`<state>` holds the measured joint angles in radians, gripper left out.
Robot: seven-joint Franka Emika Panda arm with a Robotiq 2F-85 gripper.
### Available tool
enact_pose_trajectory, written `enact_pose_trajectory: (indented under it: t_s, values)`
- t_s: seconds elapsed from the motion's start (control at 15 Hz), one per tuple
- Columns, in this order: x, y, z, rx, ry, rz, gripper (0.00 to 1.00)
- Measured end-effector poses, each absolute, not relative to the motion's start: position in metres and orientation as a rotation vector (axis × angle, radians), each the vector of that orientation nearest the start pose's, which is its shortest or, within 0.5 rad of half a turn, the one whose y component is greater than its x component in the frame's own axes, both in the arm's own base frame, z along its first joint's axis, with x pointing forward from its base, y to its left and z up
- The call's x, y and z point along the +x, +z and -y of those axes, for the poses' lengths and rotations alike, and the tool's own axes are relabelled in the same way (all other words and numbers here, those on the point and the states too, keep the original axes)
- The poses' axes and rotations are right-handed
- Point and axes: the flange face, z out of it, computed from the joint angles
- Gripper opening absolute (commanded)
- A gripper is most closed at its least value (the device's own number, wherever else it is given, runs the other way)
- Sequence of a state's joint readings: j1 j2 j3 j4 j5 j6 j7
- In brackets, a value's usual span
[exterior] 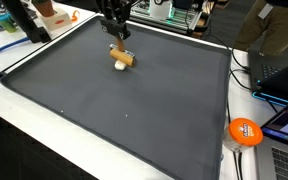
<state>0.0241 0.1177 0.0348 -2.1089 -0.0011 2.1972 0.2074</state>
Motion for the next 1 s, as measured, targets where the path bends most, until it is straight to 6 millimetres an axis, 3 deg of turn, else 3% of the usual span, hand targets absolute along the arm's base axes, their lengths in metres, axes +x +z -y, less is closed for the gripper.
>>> enact_pose_trajectory:
  t_s: [0.2,0.53,0.8,0.87,1.0]
  values:
    - [0.555,0.338,-0.033,-3.127,0.173,-0.214,0.22]
    - [0.557,0.341,-0.034,-3.130,0.171,-0.208,0.22]
    - [0.545,0.381,-0.043,-3.172,0.105,-0.108,0.22]
    - [0.542,0.393,-0.046,-3.182,0.069,-0.090,0.47]
    - [0.540,0.408,-0.048,-3.189,0.028,-0.076,0.47]
